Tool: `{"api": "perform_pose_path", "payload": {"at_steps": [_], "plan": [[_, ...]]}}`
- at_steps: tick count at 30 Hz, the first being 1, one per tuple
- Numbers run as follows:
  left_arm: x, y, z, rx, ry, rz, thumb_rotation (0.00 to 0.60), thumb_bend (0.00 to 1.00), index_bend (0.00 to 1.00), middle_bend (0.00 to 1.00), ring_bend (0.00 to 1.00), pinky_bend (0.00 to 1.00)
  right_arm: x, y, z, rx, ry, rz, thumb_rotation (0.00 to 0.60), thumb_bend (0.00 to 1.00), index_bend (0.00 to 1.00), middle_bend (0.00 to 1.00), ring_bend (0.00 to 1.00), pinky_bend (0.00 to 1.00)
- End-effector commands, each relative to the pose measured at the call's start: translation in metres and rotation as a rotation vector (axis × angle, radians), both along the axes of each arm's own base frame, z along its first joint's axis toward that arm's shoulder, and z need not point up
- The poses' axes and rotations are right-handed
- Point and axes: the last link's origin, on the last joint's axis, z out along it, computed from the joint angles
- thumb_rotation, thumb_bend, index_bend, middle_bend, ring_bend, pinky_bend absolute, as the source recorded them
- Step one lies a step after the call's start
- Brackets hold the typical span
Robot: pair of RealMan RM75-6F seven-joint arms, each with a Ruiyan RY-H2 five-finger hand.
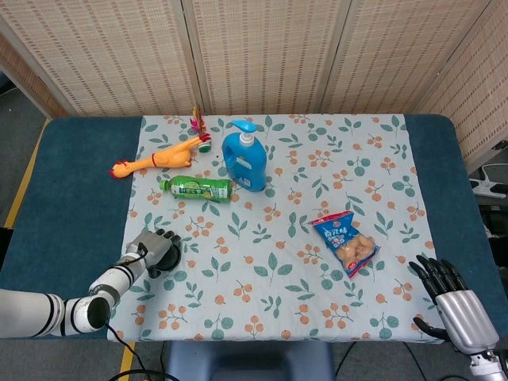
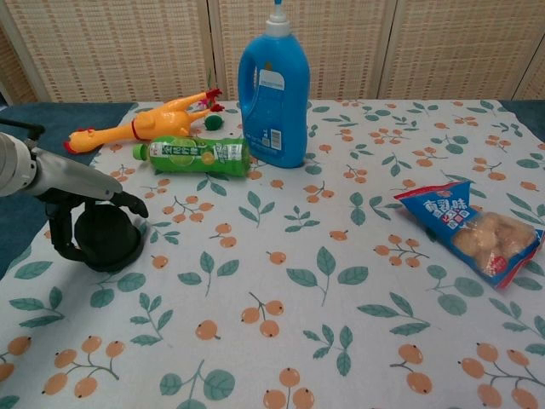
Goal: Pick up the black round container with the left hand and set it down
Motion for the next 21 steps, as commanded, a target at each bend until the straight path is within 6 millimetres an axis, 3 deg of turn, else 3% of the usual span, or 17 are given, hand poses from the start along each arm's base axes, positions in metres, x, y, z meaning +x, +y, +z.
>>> {"api": "perform_pose_path", "payload": {"at_steps": [1, 5, 8, 14, 21], "plan": [[0.000, 0.000, -0.004, -0.003, -0.011, -0.007, 0.600, 0.33, 0.00, 0.00, 0.00, 0.22, 0.000, 0.000, 0.000, 0.002, 0.000, -0.002, 0.600, 0.07, 0.00, 0.00, 0.00, 0.00], [-0.001, 0.000, -0.009, -0.003, -0.017, -0.016, 0.600, 0.33, 0.00, 0.00, 0.00, 0.25, -0.001, 0.000, 0.001, -0.002, 0.000, -0.006, 0.600, 0.07, 0.00, 0.00, 0.00, 0.00], [-0.001, -0.002, -0.010, -0.003, -0.017, -0.033, 0.600, 0.33, 0.01, 0.07, 0.04, 0.27, -0.001, 0.000, 0.001, 0.002, 0.001, -0.008, 0.600, 0.07, 0.00, 0.00, 0.00, 0.00], [-0.005, -0.003, -0.010, 0.007, -0.014, -0.044, 0.600, 0.33, 0.16, 0.24, 0.17, 0.36, -0.001, 0.000, 0.001, 0.005, 0.000, -0.010, 0.600, 0.07, 0.00, 0.00, 0.00, 0.00], [-0.011, -0.004, -0.009, 0.017, -0.006, -0.061, 0.600, 0.34, 0.26, 0.28, 0.20, 0.41, 0.000, 0.002, 0.002, 0.007, -0.002, -0.013, 0.600, 0.07, 0.00, 0.00, 0.00, 0.00]]}}
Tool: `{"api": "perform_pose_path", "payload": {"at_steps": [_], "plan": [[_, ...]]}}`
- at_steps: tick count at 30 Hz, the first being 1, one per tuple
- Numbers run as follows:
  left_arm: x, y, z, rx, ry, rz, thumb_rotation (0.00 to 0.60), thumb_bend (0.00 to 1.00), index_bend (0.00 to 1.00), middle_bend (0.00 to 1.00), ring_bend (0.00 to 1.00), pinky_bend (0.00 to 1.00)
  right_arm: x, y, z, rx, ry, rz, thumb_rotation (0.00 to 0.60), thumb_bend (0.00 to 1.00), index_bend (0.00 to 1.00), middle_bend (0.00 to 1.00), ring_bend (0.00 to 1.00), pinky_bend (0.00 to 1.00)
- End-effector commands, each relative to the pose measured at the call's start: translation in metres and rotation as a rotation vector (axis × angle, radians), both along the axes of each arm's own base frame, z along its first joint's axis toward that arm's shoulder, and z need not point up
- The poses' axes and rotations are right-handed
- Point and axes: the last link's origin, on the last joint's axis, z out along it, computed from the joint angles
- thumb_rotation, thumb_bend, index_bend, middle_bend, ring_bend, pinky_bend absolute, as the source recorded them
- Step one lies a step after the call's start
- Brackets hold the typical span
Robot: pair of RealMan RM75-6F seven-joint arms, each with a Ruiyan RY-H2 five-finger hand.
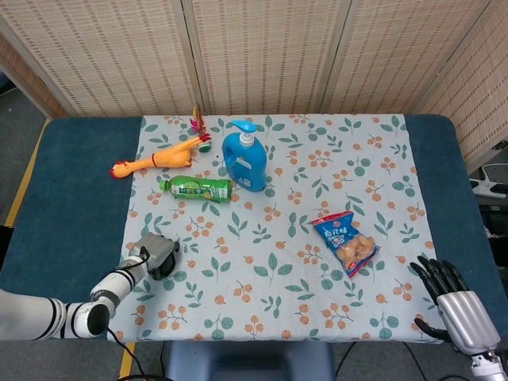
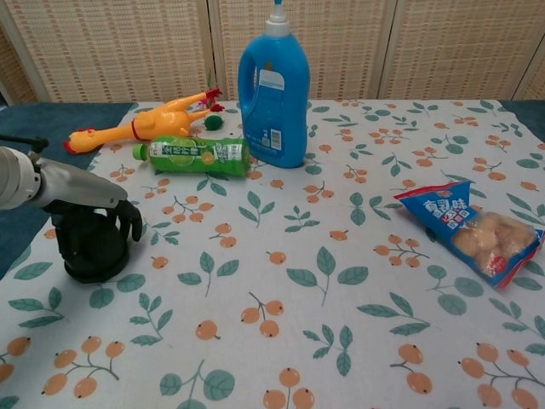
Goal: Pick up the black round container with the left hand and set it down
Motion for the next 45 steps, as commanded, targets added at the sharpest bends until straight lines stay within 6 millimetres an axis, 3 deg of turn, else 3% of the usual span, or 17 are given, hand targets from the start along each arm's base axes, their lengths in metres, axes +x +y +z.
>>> {"api": "perform_pose_path", "payload": {"at_steps": [1, 9, 17, 24, 28, 33, 39, 42, 45], "plan": [[-0.003, -0.001, 0.000, 0.007, 0.004, -0.012, 0.600, 0.34, 0.28, 0.28, 0.20, 0.41, 0.000, 0.000, 0.000, 0.002, 0.000, -0.001, 0.600, 0.07, 0.00, 0.00, 0.00, 0.00], [-0.014, -0.007, 0.000, 0.021, -0.008, -0.031, 0.600, 0.36, 0.37, 0.33, 0.24, 0.51, 0.001, 0.001, 0.000, 0.009, 0.001, 0.000, 0.600, 0.07, 0.00, 0.00, 0.00, 0.00], [-0.017, -0.009, 0.003, 0.059, -0.042, -0.055, 0.600, 0.42, 0.47, 0.43, 0.35, 0.64, 0.001, 0.002, -0.001, 0.012, -0.001, 0.001, 0.600, 0.07, 0.00, 0.00, 0.00, 0.00], [-0.027, -0.017, 0.017, 0.144, -0.081, -0.092, 0.600, 0.64, 0.61, 0.55, 0.47, 0.75, 0.002, 0.003, -0.002, 0.017, -0.003, 0.006, 0.600, 0.07, 0.00, 0.00, 0.00, 0.00], [-0.027, -0.019, 0.042, 0.226, -0.123, -0.105, 0.600, 0.73, 0.66, 0.60, 0.51, 0.79, 0.002, 0.003, -0.001, 0.018, -0.001, 0.006, 0.600, 0.07, 0.00, 0.00, 0.00, 0.00], [-0.003, -0.023, 0.091, 0.378, -0.234, -0.188, 0.600, 0.79, 0.70, 0.64, 0.54, 0.83, 0.002, 0.003, -0.003, 0.023, 0.001, 0.005, 0.600, 0.07, 0.00, 0.00, 0.00, 0.00], [0.026, -0.036, 0.126, 0.441, -0.315, -0.268, 0.600, 0.79, 0.70, 0.65, 0.55, 0.83, 0.003, 0.003, -0.005, 0.028, 0.005, 0.007, 0.600, 0.07, 0.00, 0.00, 0.00, 0.00], [0.018, -0.038, 0.115, 0.392, -0.311, -0.241, 0.600, 0.79, 0.70, 0.65, 0.55, 0.83, 0.003, 0.002, -0.008, 0.038, 0.010, 0.005, 0.600, 0.07, 0.00, 0.00, 0.00, 0.00], [-0.007, -0.033, 0.082, 0.302, -0.273, -0.180, 0.600, 0.79, 0.71, 0.65, 0.55, 0.83, 0.004, 0.002, -0.011, 0.050, 0.014, 0.008, 0.600, 0.07, 0.00, 0.00, 0.00, 0.00]]}}
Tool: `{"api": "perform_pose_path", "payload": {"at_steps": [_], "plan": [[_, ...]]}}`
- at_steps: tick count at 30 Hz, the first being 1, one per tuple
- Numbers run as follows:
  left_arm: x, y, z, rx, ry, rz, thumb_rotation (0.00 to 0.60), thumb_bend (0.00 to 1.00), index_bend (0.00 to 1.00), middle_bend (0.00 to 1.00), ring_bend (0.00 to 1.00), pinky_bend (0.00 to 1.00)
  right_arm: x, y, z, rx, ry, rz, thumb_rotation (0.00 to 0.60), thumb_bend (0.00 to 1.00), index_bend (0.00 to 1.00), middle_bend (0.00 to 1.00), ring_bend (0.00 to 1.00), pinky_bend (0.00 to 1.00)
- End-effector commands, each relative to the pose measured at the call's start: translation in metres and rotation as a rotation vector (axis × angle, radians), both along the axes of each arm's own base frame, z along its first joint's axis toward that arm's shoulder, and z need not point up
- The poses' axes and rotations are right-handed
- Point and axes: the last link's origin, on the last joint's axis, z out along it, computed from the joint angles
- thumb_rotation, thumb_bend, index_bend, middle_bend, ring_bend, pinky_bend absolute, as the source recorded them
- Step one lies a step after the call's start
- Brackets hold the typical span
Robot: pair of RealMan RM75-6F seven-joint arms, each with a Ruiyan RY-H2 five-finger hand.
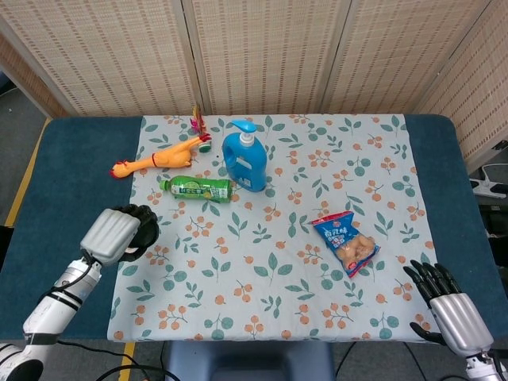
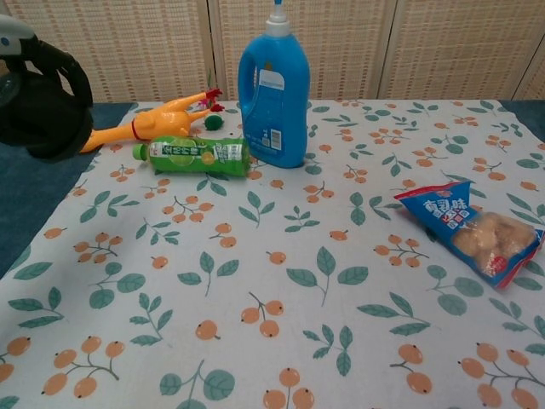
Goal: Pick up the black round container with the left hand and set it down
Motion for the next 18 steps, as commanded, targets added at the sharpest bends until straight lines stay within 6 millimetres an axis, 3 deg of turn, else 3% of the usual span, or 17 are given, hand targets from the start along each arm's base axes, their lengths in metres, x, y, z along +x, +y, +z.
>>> {"api": "perform_pose_path", "payload": {"at_steps": [1, 3, 5, 9, 13, 16, 18], "plan": [[-0.032, 0.007, -0.043, -0.115, 0.054, 0.069, 0.600, 0.79, 0.71, 0.65, 0.55, 0.83, 0.001, 0.000, -0.002, 0.007, 0.001, 0.003, 0.600, 0.07, 0.00, 0.00, 0.00, 0.00], [-0.050, 0.011, -0.065, -0.160, 0.099, 0.099, 0.600, 0.78, 0.71, 0.65, 0.55, 0.83, 0.001, 0.001, -0.001, 0.002, 0.000, 0.002, 0.600, 0.07, 0.00, 0.00, 0.00, 0.00], [-0.053, 0.015, -0.070, -0.164, 0.113, 0.103, 0.600, 0.78, 0.71, 0.65, 0.55, 0.83, 0.001, 0.001, 0.001, -0.005, -0.003, 0.002, 0.600, 0.07, 0.00, 0.00, 0.00, 0.00], [-0.023, 0.023, -0.034, -0.008, 0.061, 0.018, 0.600, 0.78, 0.71, 0.66, 0.56, 0.83, 0.001, 0.002, 0.005, -0.020, -0.011, -0.001, 0.600, 0.07, 0.00, 0.00, 0.00, 0.00], [0.014, 0.011, 0.014, 0.089, 0.006, -0.026, 0.600, 0.78, 0.71, 0.66, 0.56, 0.83, 0.000, 0.002, 0.010, -0.037, -0.016, 0.001, 0.600, 0.07, 0.00, 0.00, 0.00, 0.00], [0.017, 0.003, 0.019, 0.072, 0.009, -0.023, 0.600, 0.78, 0.71, 0.66, 0.56, 0.83, 0.000, 0.002, 0.009, -0.031, -0.017, 0.002, 0.600, 0.07, 0.00, 0.00, 0.00, 0.00], [0.007, 0.002, 0.007, 0.019, 0.031, 0.005, 0.600, 0.78, 0.71, 0.66, 0.56, 0.83, 0.001, 0.001, 0.006, -0.020, -0.015, 0.004, 0.600, 0.07, 0.00, 0.00, 0.00, 0.00]]}}
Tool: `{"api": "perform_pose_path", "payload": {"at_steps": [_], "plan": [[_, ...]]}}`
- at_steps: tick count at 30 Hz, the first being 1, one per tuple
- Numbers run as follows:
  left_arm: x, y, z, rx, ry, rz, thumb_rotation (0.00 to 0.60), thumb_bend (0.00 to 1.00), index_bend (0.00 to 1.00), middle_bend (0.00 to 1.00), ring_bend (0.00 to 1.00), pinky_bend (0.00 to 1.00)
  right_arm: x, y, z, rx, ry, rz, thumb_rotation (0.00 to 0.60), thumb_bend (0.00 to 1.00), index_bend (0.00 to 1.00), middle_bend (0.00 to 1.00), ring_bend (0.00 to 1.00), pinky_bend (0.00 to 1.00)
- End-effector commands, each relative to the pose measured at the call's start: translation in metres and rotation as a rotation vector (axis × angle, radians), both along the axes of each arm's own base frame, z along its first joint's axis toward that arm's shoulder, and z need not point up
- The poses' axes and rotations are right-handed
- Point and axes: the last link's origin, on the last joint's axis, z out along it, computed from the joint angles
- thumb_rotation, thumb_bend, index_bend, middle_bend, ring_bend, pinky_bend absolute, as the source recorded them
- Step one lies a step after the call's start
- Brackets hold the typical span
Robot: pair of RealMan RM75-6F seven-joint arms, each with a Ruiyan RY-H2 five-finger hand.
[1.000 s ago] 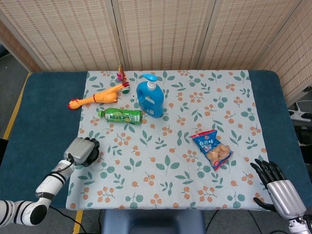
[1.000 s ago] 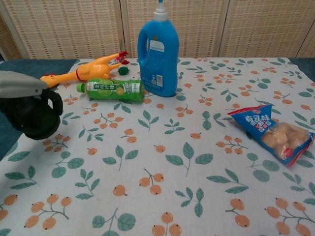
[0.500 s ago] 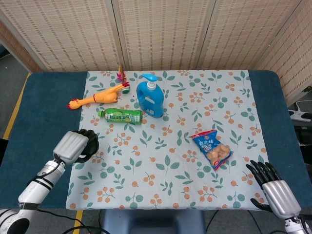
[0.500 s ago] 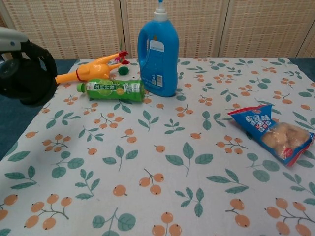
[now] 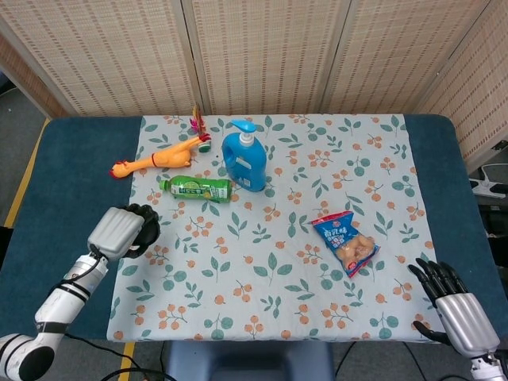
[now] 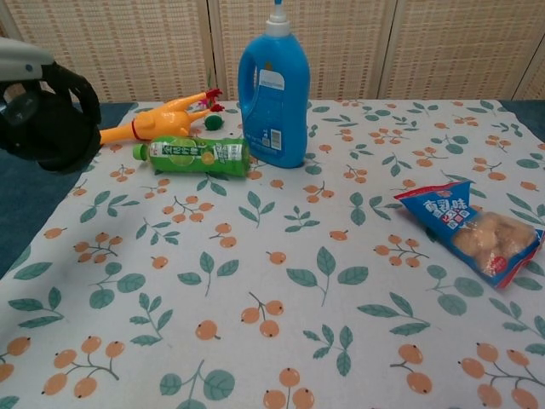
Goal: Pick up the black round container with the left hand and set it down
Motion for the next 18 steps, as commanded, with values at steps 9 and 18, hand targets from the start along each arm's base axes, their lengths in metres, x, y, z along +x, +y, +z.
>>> {"api": "perform_pose_path", "payload": {"at_steps": [9, 18], "plan": [[-0.067, 0.008, -0.066, -0.172, 0.188, 0.154, 0.600, 0.78, 0.71, 0.66, 0.56, 0.83, 0.001, -0.001, -0.011, 0.044, 0.015, -0.001, 0.600, 0.07, 0.00, 0.00, 0.00, 0.00], [-0.005, 0.004, 0.009, 0.055, 0.030, 0.007, 0.600, 0.78, 0.71, 0.66, 0.56, 0.83, -0.002, -0.005, -0.011, 0.017, 0.040, -0.011, 0.600, 0.07, 0.00, 0.00, 0.00, 0.00]]}}
